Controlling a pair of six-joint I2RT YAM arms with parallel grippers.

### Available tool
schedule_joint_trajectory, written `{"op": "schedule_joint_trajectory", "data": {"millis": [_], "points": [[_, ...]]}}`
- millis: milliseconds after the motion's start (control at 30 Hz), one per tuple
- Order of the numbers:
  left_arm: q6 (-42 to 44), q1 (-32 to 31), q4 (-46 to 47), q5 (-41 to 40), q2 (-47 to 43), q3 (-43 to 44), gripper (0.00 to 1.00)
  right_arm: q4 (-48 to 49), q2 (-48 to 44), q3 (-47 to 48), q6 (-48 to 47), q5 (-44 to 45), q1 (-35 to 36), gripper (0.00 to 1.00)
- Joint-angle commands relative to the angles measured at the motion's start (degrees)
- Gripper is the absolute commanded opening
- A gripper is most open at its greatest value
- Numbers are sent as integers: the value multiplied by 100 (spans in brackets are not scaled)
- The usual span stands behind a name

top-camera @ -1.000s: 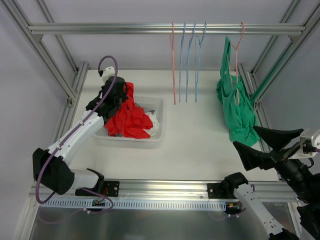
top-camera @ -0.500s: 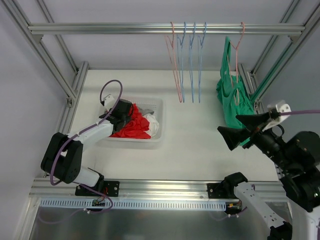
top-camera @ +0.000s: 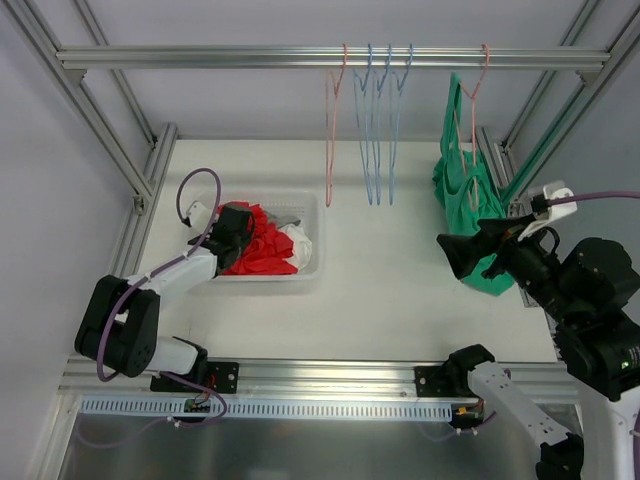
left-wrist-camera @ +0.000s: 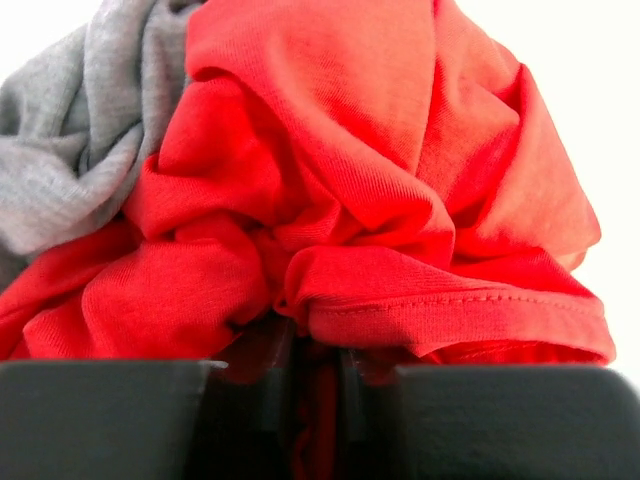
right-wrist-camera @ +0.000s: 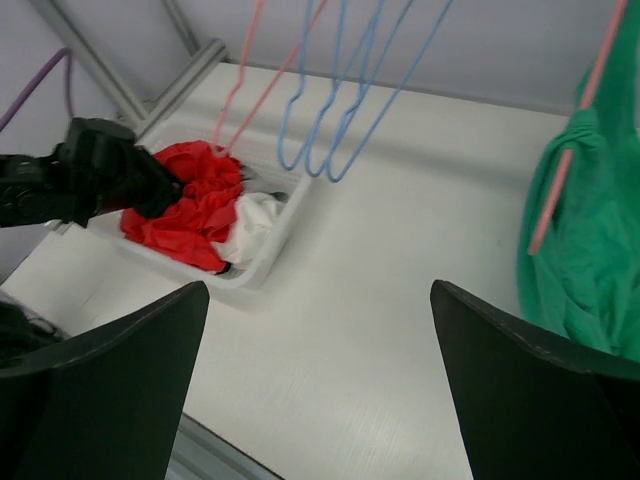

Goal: Remove the tank top from the hanger

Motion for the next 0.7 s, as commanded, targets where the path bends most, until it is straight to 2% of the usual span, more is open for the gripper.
{"op": "schedule_joint_trajectory", "data": {"millis": [0, 67, 100, 200, 267, 300, 467, 533, 567, 633, 667], "points": [[247, 87, -847, -27, -95, -141, 21, -163, 473, 491, -291, 1229, -16, 99], [415, 87, -882, 114, -305, 9, 41, -452, 807, 903, -458, 1829, -8, 99], [521, 95, -900, 246, -411, 62, 58, -567, 1009, 1061, -642, 2407, -16, 99], [679, 95, -979, 466, -1147, 115, 75, -971, 1871, 1712, -950, 3113, -60, 100], [811, 87, -1049, 598, -1482, 141, 82, -963, 2433, 2185, -1047, 3028, -244, 100], [1038, 87, -1075, 686, -1640, 228, 98, -955, 2635, 2371, -1109, 2784, -323, 99], [1575, 78, -1576, 1248, -2660, 624, 99, -955, 4233, 3435, -1364, 2116, -1035, 98], [1734, 69, -1717, 1555, -3038, 773, 99, -928, 4587, 3795, -1338, 1912, -1308, 89], [1874, 69, -1769, 1670, -3161, 826, 99, -928, 4910, 4014, -1294, 1755, -1369, 81], [2033, 69, -1849, 2073, -3452, 932, 99, -884, 5150, 4191, -1285, 1630, -1449, 74], [2155, 60, -1875, 2171, -3540, 958, 99, -876, 5255, 4279, -1276, 1613, -1449, 64]]}}
